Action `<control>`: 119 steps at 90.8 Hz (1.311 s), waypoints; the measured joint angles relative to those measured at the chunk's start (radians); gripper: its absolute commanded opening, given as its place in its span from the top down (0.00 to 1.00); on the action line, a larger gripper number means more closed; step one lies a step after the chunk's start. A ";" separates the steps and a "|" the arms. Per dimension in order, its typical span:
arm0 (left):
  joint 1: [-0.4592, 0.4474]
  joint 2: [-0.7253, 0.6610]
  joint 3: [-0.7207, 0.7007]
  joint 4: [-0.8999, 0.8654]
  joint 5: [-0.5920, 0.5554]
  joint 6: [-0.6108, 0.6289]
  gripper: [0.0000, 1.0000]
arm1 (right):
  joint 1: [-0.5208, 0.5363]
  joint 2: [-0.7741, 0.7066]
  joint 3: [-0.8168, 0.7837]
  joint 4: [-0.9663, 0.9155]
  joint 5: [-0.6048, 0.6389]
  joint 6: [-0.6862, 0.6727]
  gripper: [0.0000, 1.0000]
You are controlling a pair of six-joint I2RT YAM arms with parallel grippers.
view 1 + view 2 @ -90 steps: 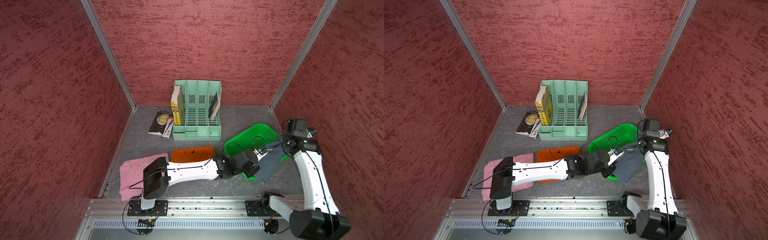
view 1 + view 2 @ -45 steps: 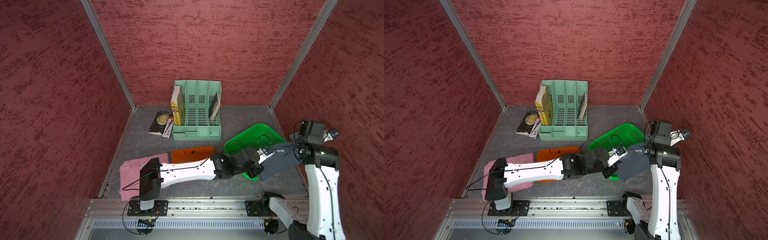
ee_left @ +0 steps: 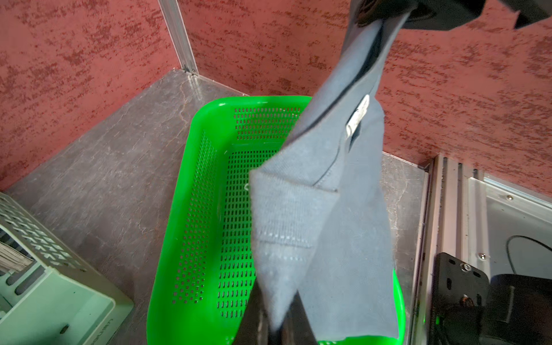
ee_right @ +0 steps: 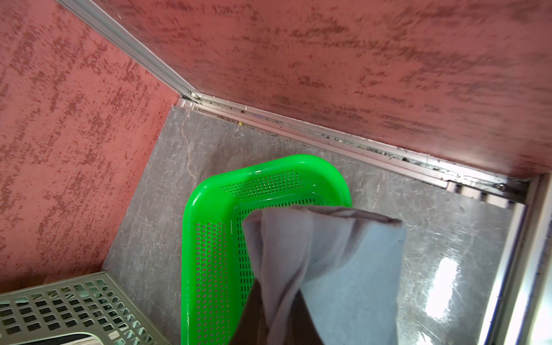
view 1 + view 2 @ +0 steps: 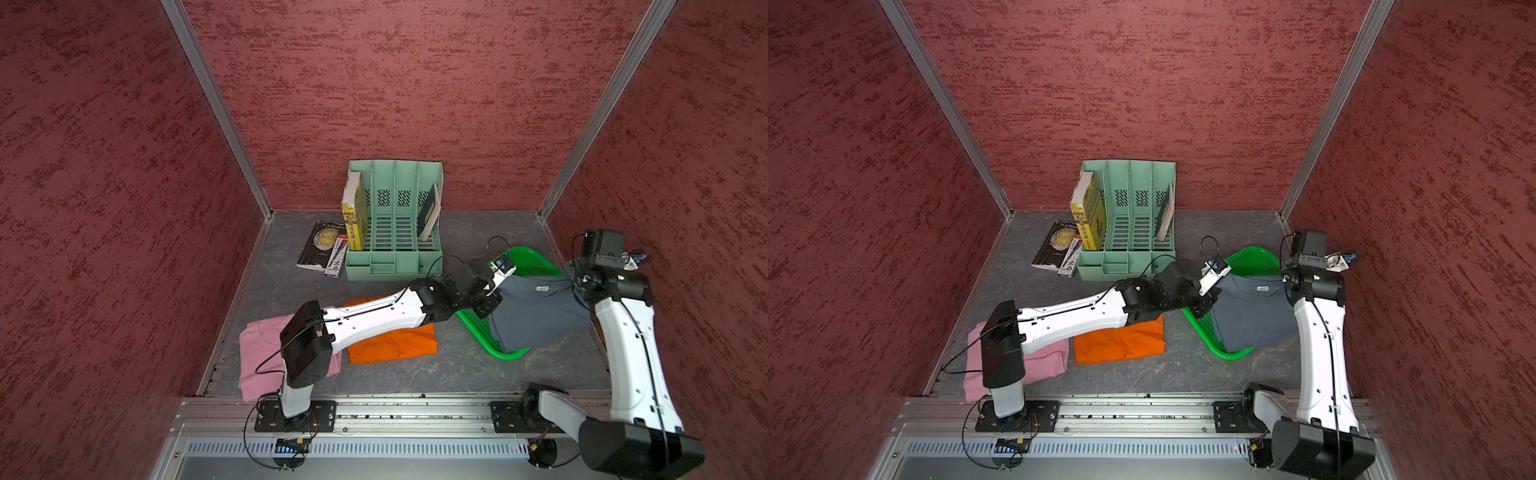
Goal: Put the folded t-shirts into the basket
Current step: Place the T-shirt in the bin.
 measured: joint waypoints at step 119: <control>0.054 0.208 -0.105 0.110 -0.087 -0.157 1.00 | 0.066 0.539 0.020 0.281 -0.164 -0.080 1.00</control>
